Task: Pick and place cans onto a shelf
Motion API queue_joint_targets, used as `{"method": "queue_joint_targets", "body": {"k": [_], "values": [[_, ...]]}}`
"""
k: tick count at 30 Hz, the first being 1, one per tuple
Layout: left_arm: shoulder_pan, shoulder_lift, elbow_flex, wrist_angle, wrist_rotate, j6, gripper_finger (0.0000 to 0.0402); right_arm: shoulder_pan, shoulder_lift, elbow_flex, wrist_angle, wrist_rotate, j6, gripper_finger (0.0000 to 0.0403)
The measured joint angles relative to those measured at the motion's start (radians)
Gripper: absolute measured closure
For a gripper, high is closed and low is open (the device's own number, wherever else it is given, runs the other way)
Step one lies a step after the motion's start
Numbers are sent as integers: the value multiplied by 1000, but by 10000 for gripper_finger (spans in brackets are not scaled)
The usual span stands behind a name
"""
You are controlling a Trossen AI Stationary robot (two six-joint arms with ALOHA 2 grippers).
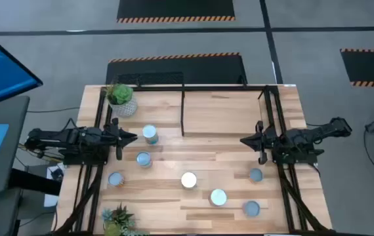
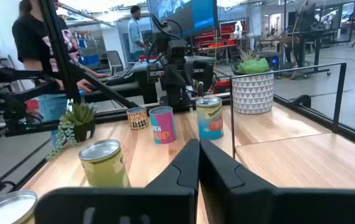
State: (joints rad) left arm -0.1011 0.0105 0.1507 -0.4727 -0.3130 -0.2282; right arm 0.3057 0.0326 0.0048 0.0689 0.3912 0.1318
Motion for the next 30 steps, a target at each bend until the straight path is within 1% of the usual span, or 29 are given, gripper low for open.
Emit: {"method": "queue_joint_targets", "body": {"k": [28,29,30], "values": [[0,0,0,0,0,0,349,0,0,0,0,0,0,370],[0,0,0,1,-1,12,349,0,0,0,0,0,0,370],[0,0,-2,10,-21,69,349,0,0,0,0,0,0,370]]}}
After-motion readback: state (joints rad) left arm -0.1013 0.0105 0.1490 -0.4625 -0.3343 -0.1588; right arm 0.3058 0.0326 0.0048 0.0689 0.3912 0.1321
